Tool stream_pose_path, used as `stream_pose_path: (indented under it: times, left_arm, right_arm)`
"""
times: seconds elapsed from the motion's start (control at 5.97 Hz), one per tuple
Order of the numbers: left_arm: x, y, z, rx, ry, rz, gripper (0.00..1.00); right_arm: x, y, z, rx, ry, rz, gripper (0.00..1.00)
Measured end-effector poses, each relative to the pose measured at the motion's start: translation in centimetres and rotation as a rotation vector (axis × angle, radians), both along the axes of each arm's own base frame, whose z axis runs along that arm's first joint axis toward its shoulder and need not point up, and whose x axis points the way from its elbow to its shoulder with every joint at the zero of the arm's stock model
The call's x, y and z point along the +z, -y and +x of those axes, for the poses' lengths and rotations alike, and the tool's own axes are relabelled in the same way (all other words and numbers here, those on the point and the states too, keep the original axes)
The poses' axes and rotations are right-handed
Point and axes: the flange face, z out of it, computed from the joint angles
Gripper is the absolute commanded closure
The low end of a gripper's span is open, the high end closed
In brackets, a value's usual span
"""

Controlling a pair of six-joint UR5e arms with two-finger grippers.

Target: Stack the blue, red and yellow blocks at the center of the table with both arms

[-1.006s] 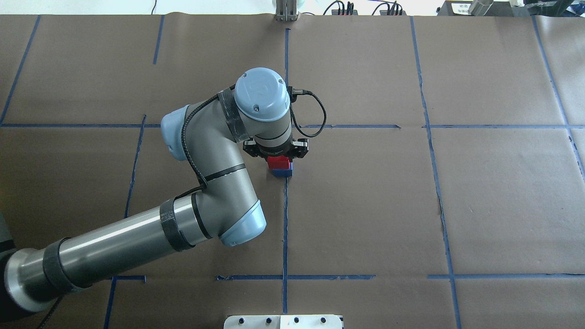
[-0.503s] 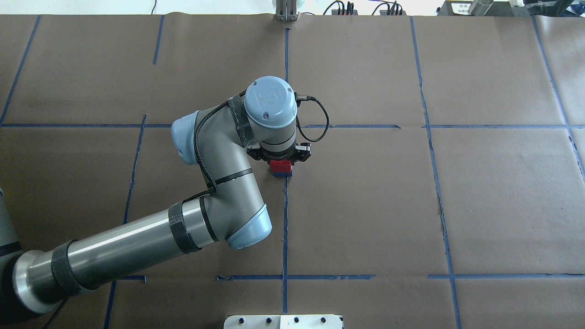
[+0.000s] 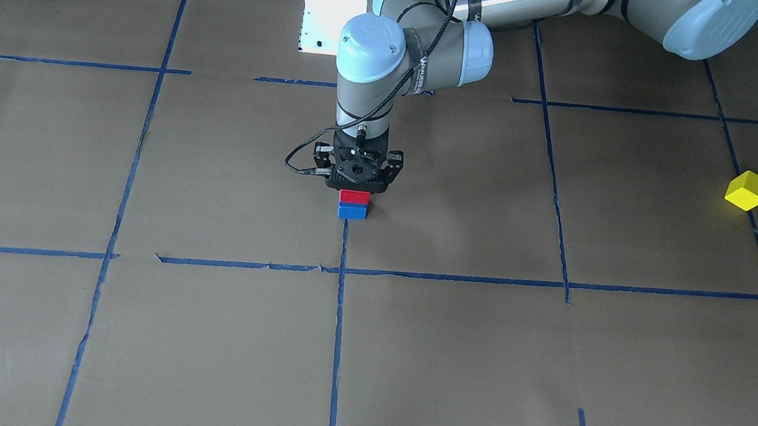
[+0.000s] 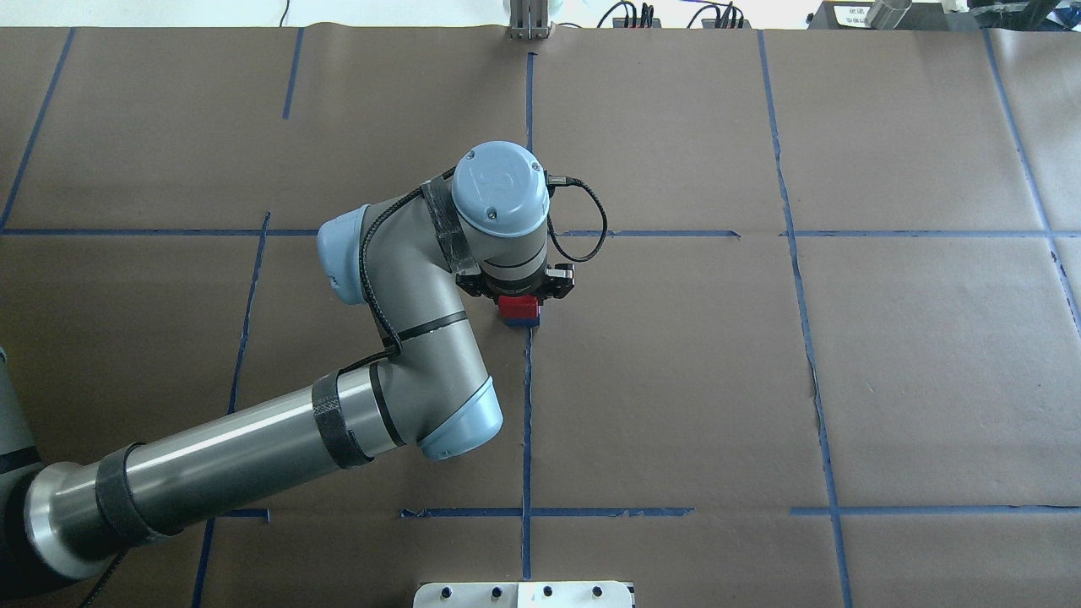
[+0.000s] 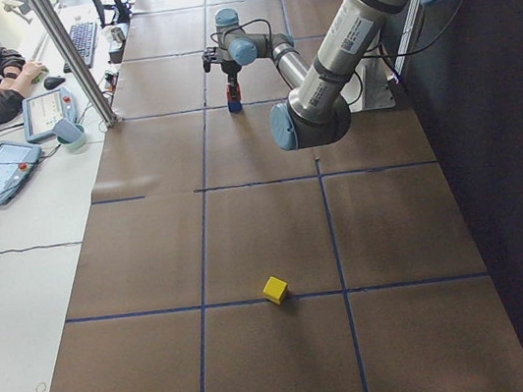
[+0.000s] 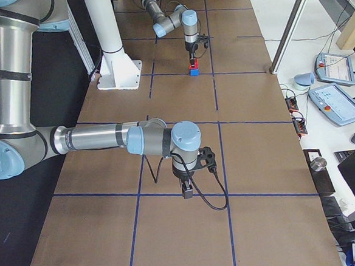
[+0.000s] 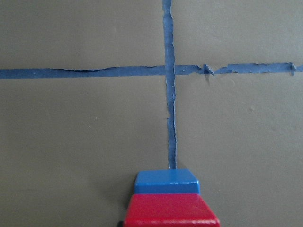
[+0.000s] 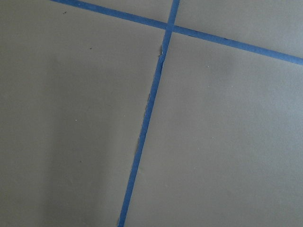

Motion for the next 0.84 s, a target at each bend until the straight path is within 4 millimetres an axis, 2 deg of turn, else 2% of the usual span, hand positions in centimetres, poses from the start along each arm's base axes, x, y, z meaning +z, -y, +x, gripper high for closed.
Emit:
stream_pose_path:
  times: [0.17, 0.34, 0.67, 0.84]
  left_arm:
    - [-0.13, 0.02, -0.02, -0.005, -0.003, -0.004, 0.8]
    - [-0.22, 0.03, -0.03, -0.015, -0.005, -0.014, 0.75]
    - [-0.25, 0.05, -0.02, -0.025, -0.007, -0.025, 0.33]
    - [-0.24, 0.06, -0.01, -0.025, -0.007, -0.024, 0.16]
  right_arm:
    - [0.0, 0.0, 0.0, 0.0, 0.0, 0.0, 0.0]
    - [-0.01, 0.0, -0.01, 0.0, 0.001, 0.0, 0.0]
    - [0.0, 0.0, 0.0, 0.0, 0.0, 0.0, 0.0]
    - [0.0, 0.0, 0.0, 0.0, 0.0, 0.0, 0.0]
